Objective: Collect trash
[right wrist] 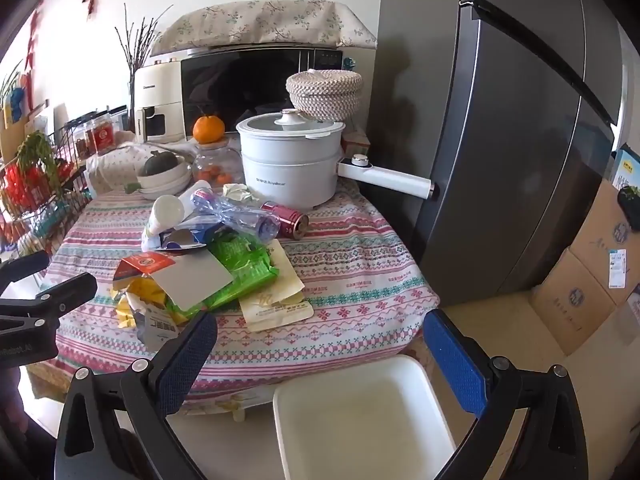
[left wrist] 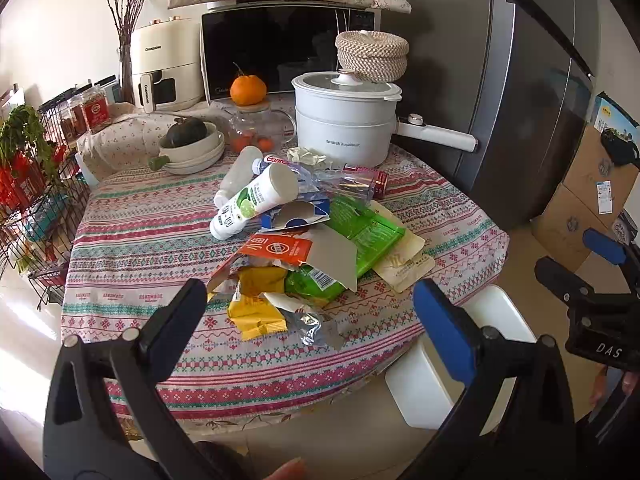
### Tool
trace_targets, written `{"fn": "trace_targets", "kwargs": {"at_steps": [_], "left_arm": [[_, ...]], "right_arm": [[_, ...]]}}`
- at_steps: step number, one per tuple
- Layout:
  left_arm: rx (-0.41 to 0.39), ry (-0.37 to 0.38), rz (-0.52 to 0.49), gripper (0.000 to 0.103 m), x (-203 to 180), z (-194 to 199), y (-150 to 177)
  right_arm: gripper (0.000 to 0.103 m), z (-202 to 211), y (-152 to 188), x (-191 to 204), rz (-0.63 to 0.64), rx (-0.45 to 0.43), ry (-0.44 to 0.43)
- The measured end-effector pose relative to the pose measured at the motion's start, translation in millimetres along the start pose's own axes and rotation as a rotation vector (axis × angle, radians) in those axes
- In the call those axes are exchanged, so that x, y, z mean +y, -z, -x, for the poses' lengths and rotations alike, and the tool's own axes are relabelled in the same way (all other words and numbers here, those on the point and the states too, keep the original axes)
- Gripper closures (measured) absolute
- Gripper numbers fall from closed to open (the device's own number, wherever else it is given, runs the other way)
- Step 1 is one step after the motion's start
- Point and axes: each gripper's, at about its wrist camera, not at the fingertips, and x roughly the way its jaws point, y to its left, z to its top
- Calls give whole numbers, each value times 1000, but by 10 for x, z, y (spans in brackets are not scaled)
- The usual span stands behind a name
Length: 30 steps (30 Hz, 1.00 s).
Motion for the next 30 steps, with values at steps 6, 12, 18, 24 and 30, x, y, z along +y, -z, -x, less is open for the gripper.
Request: {"fn": "trace_targets", "kwargs": {"at_steps": [6,12,18,24,30], "left_arm": [[0,0,0,1,-9,-10,9],[5,9,5,1,-10,-10,21],[22,37,0,1,12,-15,27],[14,32,17,1,72,0,12],[14,5,40,1,147,-34,2]], "right_arm": [[0,-10,0,-10,-7,3,-5],[0,-16,5,-9,-8,4,-7],[0,-44,37,10,-33,8,-3],[0,-78,83,-34,-71,51,-18],[0,-44,59,-112,-82,35,-12]]}}
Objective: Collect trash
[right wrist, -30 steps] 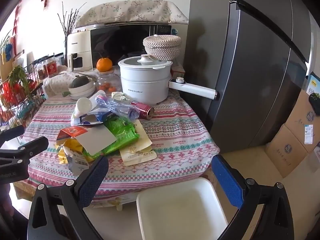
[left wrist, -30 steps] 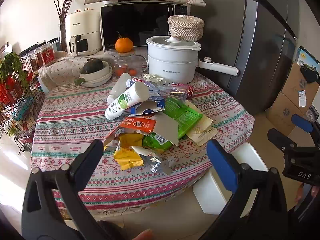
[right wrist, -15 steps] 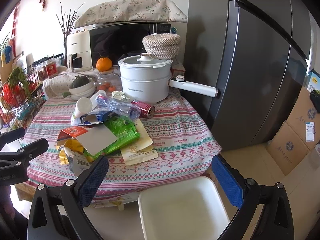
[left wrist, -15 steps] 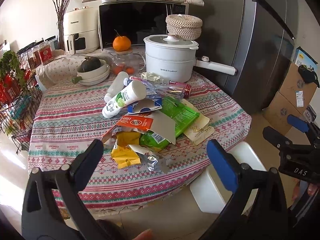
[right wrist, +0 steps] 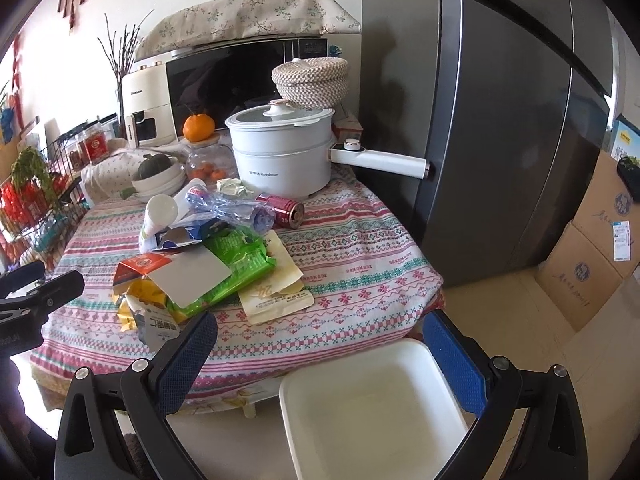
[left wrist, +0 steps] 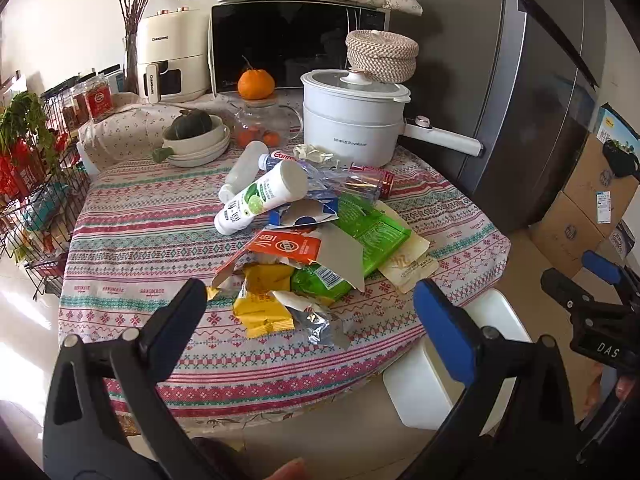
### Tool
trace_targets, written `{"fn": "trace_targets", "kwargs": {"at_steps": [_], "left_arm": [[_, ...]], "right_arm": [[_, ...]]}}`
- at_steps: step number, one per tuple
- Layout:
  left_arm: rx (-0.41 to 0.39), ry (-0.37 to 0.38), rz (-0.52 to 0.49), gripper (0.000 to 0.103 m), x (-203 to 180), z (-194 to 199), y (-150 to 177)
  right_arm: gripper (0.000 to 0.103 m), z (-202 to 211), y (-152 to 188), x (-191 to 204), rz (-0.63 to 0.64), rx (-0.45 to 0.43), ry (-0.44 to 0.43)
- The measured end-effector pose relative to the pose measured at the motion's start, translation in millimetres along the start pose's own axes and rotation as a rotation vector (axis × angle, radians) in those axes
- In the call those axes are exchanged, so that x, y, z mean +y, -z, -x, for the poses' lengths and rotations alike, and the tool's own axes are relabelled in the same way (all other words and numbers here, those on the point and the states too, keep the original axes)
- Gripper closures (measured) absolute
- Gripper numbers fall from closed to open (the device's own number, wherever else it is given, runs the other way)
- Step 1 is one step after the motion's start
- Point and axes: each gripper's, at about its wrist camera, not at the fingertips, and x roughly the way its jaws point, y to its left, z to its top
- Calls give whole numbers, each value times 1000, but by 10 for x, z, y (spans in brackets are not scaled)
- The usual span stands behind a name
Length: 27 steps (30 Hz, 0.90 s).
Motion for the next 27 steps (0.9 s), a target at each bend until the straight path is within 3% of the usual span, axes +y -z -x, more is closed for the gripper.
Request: {"fn": "trace_targets", "kwargs": {"at_steps": [27], "left_arm": [[-27,-11,1,1,49,67,-6]], "right_arm": [[0,87,-59,70,35,-37,-4]]}}
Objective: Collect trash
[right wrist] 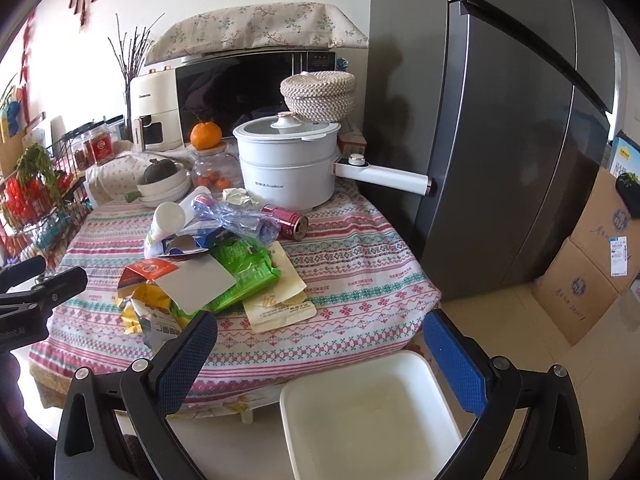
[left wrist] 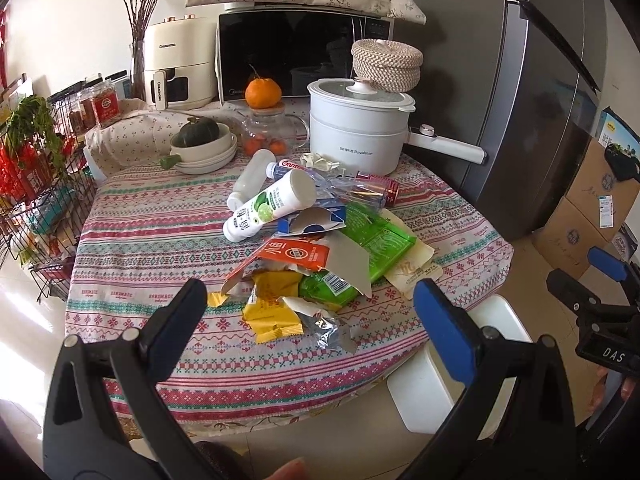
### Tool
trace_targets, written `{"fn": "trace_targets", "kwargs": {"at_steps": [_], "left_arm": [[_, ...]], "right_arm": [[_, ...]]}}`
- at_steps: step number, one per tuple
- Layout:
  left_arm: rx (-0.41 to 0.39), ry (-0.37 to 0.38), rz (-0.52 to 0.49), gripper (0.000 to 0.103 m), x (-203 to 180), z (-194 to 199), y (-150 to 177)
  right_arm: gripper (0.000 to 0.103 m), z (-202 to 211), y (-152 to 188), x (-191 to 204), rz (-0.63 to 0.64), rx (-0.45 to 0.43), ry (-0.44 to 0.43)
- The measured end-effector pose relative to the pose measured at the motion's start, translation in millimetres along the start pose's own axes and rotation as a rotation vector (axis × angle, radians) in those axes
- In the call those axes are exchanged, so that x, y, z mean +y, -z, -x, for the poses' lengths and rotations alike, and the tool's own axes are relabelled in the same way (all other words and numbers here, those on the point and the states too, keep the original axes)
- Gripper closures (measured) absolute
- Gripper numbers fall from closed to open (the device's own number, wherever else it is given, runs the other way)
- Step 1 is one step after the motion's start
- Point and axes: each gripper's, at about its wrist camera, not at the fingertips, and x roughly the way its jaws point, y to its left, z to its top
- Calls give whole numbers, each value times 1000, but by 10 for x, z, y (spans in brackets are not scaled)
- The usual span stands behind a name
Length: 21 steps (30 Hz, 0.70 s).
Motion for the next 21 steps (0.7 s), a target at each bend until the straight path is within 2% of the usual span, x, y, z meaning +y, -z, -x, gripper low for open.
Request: {"fn": "trace_targets", "kwargs": {"at_steps": [14,17,21], "left_arm": [[10,4,0,1,17,-26,-1],[46,8,-12,1,35,-118,-20],[117,59,-31,1,94,-288,-46]], "right_arm": [[0,-15,8,25,12,-3,10],[0,-14,10,29,7,-1,10],[0,-66,-11,1,13,21,-9]]}}
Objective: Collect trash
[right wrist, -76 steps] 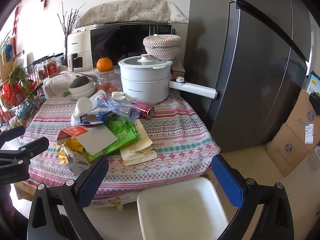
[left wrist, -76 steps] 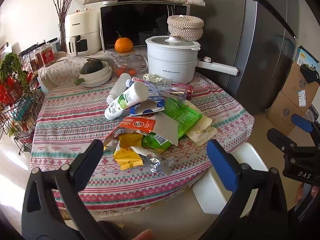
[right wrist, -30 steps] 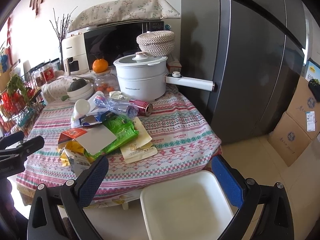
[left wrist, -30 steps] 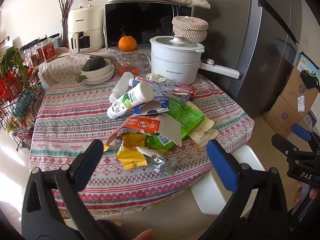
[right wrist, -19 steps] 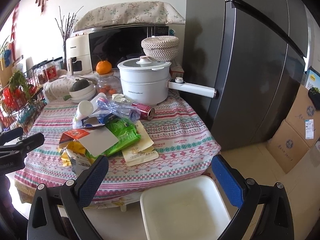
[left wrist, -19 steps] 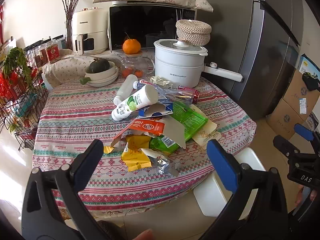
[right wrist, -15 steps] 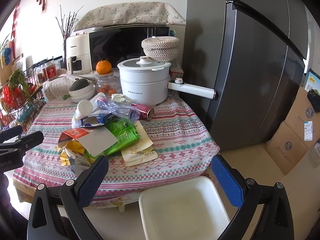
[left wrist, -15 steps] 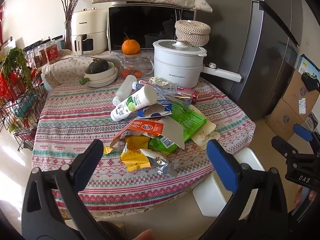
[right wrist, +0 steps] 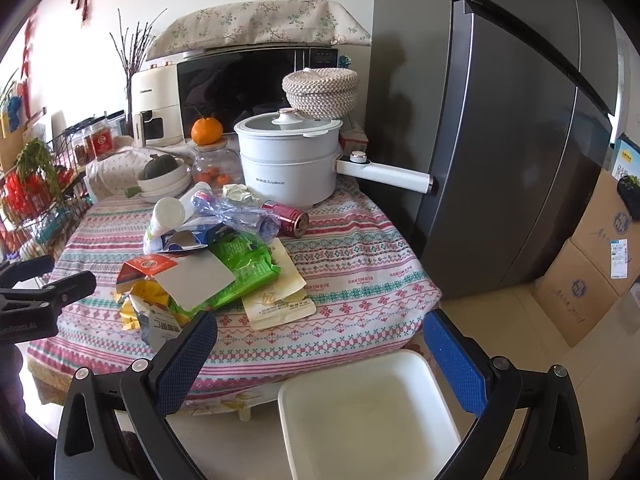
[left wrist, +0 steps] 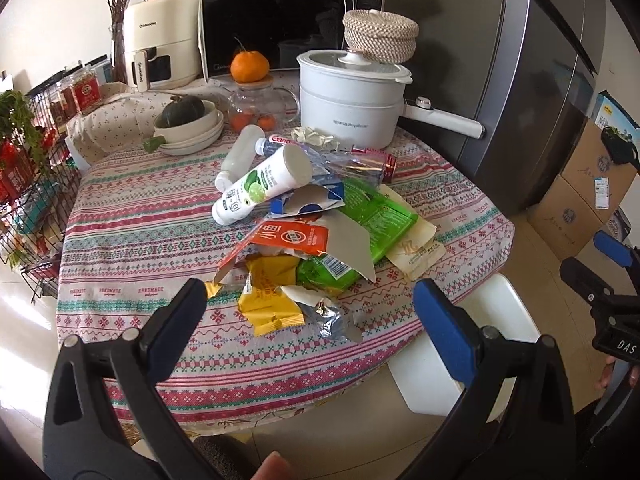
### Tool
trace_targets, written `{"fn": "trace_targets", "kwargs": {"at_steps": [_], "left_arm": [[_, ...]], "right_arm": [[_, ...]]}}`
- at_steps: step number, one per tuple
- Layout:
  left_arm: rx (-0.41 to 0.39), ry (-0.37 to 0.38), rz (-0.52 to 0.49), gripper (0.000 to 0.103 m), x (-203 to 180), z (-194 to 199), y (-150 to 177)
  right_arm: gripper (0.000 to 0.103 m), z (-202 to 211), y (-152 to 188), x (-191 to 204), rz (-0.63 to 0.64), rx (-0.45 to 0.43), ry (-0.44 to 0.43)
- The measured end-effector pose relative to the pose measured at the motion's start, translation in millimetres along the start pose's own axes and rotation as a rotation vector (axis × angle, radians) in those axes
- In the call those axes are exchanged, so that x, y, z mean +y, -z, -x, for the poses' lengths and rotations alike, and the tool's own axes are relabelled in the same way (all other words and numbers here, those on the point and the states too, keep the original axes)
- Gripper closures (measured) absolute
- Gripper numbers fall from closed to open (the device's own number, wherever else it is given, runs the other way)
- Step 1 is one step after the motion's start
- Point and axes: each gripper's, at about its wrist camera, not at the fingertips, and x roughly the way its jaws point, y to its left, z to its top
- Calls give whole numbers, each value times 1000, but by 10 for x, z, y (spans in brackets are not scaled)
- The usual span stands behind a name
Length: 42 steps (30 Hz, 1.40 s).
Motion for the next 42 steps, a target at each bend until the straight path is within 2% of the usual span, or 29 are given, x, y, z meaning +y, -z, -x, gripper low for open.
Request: {"fn": "trace_targets", "kwargs": {"at_steps": [6,11,14,16,18,20,23,26,31,33,36,42], "left_arm": [[99,59,61,1,274,-249,-156],[83,33,63,1,444,-419,-323],[49,-6,-11,1,440,-560,-409],[53,-47,-102,1,387,-716,-452],[65,-68,-196,1,320,-867,-507],[62,-69,-289,1,245,-970,-579],[56,-38,-396,1,147,-1120,-699],[60,-13,-429,1,136,-1285,-831],[96,14,-415,2,170,-1548,-916],[105,-8,-429,9,156,-1615,-903],[106,1,-396,29,194,-1647,-915],[44,-37,-410,37,167,-1540,-900]], "right_arm": [[0,-82,-148,-16,32,39,-15],[0,-202,-383,55,73,77,-43],[0,-335,-481,91,66,94,-54],[0,-416,-458,66,30,86,-66],[0,-539,-386,45,7,114,-77],[0,-675,-328,29,10,168,-93],[0,-789,-311,-15,4,184,-85],[0,-880,-305,-72,-2,191,-76],[0,-981,-269,-180,-35,231,-81],[0,-993,-264,-213,-39,234,-78],[0,-996,-261,-243,-41,235,-70],[0,-999,-263,-302,-63,241,-80]]}}
